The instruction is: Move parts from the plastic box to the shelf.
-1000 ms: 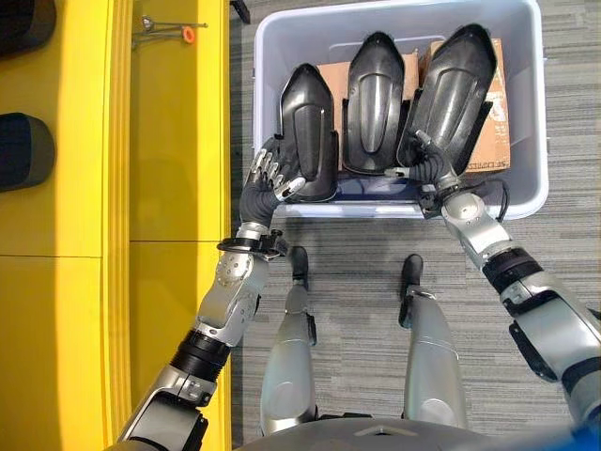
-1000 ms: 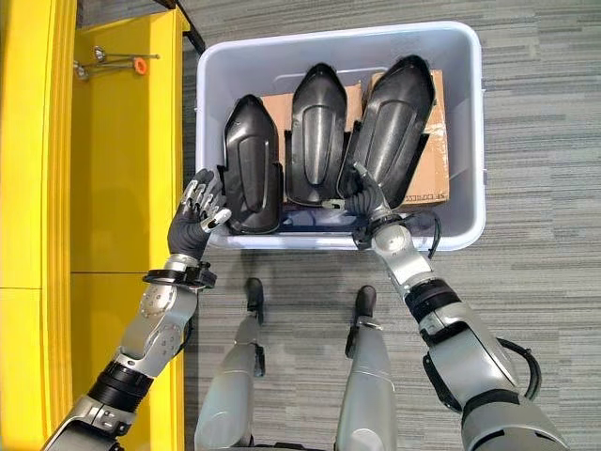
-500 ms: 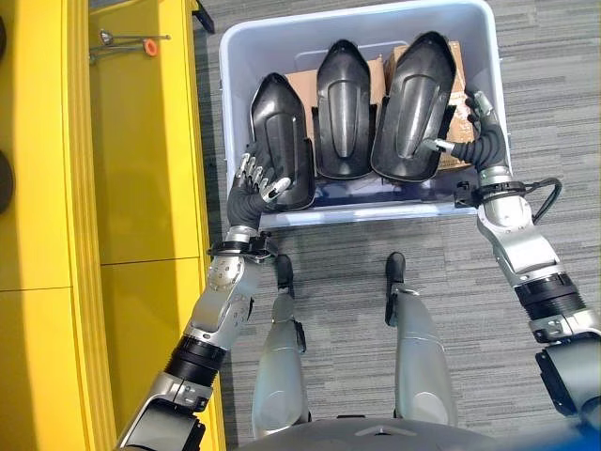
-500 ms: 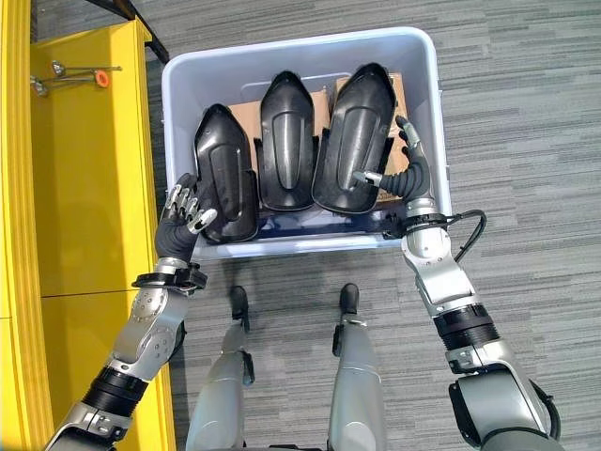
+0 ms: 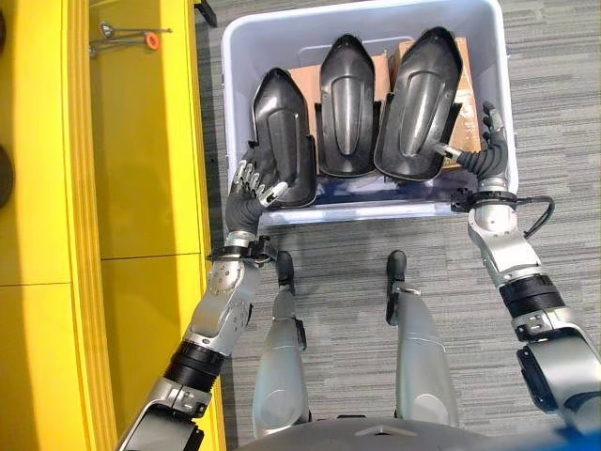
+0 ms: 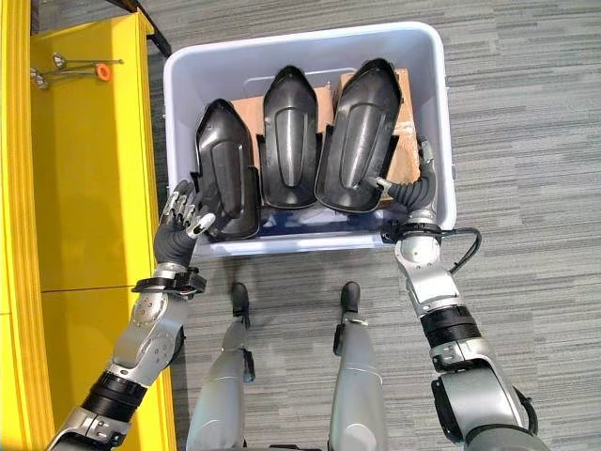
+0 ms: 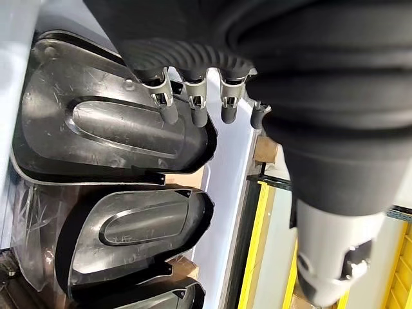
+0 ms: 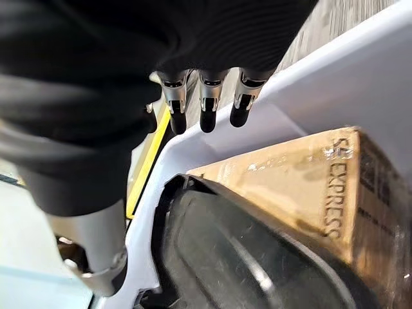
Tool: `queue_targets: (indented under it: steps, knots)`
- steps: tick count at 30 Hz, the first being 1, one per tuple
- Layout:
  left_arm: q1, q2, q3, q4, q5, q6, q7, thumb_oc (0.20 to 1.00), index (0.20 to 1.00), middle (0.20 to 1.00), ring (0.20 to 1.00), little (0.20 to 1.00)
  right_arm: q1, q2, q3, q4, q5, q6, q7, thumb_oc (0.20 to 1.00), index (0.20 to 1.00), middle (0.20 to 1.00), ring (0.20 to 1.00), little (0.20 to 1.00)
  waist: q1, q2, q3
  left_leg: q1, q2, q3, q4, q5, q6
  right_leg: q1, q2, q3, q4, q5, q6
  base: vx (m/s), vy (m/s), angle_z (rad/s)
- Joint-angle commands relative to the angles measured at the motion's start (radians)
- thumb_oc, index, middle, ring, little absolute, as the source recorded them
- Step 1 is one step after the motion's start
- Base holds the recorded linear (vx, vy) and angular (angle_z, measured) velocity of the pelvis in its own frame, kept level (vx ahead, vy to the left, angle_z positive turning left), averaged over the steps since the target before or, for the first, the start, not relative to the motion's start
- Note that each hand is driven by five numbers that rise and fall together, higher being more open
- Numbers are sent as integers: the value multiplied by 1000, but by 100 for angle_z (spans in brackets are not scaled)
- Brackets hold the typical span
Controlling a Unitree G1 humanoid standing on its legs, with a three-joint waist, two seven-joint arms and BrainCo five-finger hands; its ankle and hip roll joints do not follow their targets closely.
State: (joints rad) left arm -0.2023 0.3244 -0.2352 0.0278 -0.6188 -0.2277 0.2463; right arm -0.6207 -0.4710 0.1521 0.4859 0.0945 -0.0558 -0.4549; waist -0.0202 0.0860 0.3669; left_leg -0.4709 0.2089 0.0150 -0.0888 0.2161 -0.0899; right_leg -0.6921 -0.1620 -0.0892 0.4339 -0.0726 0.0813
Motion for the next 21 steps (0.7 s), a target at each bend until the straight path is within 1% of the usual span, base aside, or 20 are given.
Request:
queue_targets:
  steps: [1,2,4,7,8,10,12,14,15,17,18,21]
  knots:
    - [-17,49,-4,-77,-1,-55,3,1000,1000,1000,1000,1000,-74,19,-1,-7,40,-21,-36,1000,1000,1000,1000,1000,23,-27,-20,176,31,-31,1,-92,-83,54,-47,28,-278,227,79,0,0,0]
    - [-17,51,-6,-79,-2,-54,1,1000,1000,1000,1000,1000,-85,20,5,13,47,-19,-36,1000,1000,1000,1000,1000,24,-25,-19,175,31,-32,1,-91,-83,51,-46,29,-277,226,78,0,0,0]
    - [-17,54,-25,-86,-13,-57,-4,1000,1000,1000,1000,1000,-133,11,17,116,64,-9,-45,1000,1000,1000,1000,1000,33,-20,-16,170,29,-34,1,-87,-83,45,-49,29,-271,225,77,0,0,0]
    - [-32,60,-40,-89,-14,-56,-3,1000,1000,1000,1000,1000,-231,-4,65,249,77,7,-38,1000,1000,1000,1000,1000,41,-16,-8,162,27,-36,1,-86,-83,36,-48,30,-269,226,77,1,14,3]
    - [-38,61,-52,-91,-20,-57,-2,1000,1000,1000,1000,1000,-283,-7,96,313,67,23,-41,1000,1000,1000,1000,1000,46,-14,-2,156,28,-39,1,-82,-82,29,-48,31,-264,225,76,2,24,4]
    - [-47,62,-59,-93,-23,-61,1,1000,1000,1000,1000,1000,-325,-6,115,371,71,28,-40,1000,1000,1000,1000,1000,49,-10,3,150,25,-42,1,-80,-80,24,-49,33,-261,224,75,-1,7,-2]
    - [-55,70,-79,-105,-25,-60,5,1000,1000,1000,1000,1000,-399,-7,148,489,92,40,-37,1000,1000,1000,1000,1000,59,-9,12,140,23,-45,1,-80,-76,15,-52,36,-258,226,76,0,0,0]
    - [-70,73,-97,-109,-29,-60,9,1000,1000,1000,1000,1000,-466,1,184,627,103,59,-21,1000,1000,1000,1000,1000,70,-7,21,134,21,-49,1,-76,-73,10,-53,34,-253,226,75,-10,9,4]
    - [-74,75,-98,-109,-30,-59,11,1000,1000,1000,1000,1000,-484,3,201,658,94,66,-16,1000,1000,1000,1000,1000,73,-7,25,133,20,-50,1,-76,-72,7,-53,35,-250,226,75,-21,19,9]
    - [-89,78,-112,-113,-31,-54,10,1000,1000,1000,1000,1000,-520,26,226,792,87,97,18,1000,1000,1000,1000,1000,82,-3,35,130,16,-54,1,-72,-68,10,-57,33,-246,223,73,-16,17,6]
    - [-89,78,-112,-113,-31,-54,10,1000,1000,1000,1000,1000,-522,26,227,794,88,96,19,1000,1000,1000,1000,1000,82,-3,35,130,16,-54,1,-72,-68,10,-57,33,-246,223,73,-13,7,8]
    - [-117,76,-128,-109,-29,-51,6,1000,1000,1000,1000,1000,-525,52,245,898,59,136,63,1000,1000,1000,1000,1000,99,7,47,124,9,-67,6,-70,-62,14,-65,28,-238,219,71,-10,15,14]
